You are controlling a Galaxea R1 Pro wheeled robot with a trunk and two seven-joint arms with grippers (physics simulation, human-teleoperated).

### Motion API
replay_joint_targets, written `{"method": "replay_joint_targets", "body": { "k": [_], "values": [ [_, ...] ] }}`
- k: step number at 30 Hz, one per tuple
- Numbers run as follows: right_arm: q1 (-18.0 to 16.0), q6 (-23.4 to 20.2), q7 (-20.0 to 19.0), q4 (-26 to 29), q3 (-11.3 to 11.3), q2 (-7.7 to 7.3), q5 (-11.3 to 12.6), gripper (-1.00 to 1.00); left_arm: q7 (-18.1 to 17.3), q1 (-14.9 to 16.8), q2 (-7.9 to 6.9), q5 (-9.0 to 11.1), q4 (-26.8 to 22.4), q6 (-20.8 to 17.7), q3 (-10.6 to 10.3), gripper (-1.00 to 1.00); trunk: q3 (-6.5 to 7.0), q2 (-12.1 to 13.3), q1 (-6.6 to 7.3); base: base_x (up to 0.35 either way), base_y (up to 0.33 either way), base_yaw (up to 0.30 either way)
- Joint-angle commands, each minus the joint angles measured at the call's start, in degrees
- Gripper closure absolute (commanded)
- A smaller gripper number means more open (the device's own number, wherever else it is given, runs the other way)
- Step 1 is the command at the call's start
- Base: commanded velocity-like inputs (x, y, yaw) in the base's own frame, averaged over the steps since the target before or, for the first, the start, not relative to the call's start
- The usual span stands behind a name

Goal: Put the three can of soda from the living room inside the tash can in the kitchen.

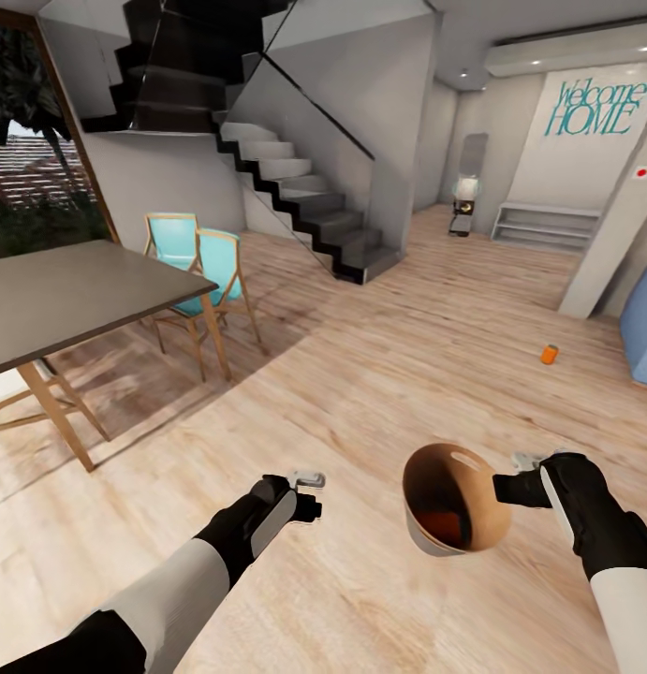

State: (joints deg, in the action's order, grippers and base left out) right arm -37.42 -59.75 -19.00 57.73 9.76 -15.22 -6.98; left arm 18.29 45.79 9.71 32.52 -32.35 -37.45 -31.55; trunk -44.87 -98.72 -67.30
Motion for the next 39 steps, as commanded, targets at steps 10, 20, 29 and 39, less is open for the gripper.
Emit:
{"method": "replay_joint_targets", "body": {
  "k": [10, 20, 29, 39],
  "values": [
    [0.0, -0.3, -0.3, 0.0, -0.3, 0.12, 2.1, 1.00, 0.0, 0.0, 0.01, 0.0, 0.0, 0.0, 0.0, -1.00, 0.01, 0.0, 0.00, 0.347, 0.139, -0.053],
    [0.0, -0.3, -0.3, 0.0, -0.7, 0.44, 2.1, 1.00, 0.0, 0.0, 0.03, 0.0, 0.0, 0.0, 0.0, -1.00, 0.01, 0.0, 0.00, 0.347, 0.139, -0.052],
    [0.0, -0.3, -0.3, 0.0, -0.5, 0.31, 2.1, 1.00, 0.0, 0.0, 0.04, 0.0, 0.0, 0.1, 0.0, -1.00, 0.01, 0.0, 0.00, 0.347, 0.139, -0.171],
    [0.0, -0.3, -0.3, 0.0, -0.5, 0.41, 2.1, 1.00, 0.0, 0.0, 0.02, 0.0, 0.0, 0.1, 0.0, -1.00, 0.01, 0.0, 0.00, 0.347, 0.139, -0.076]
  ]
}}
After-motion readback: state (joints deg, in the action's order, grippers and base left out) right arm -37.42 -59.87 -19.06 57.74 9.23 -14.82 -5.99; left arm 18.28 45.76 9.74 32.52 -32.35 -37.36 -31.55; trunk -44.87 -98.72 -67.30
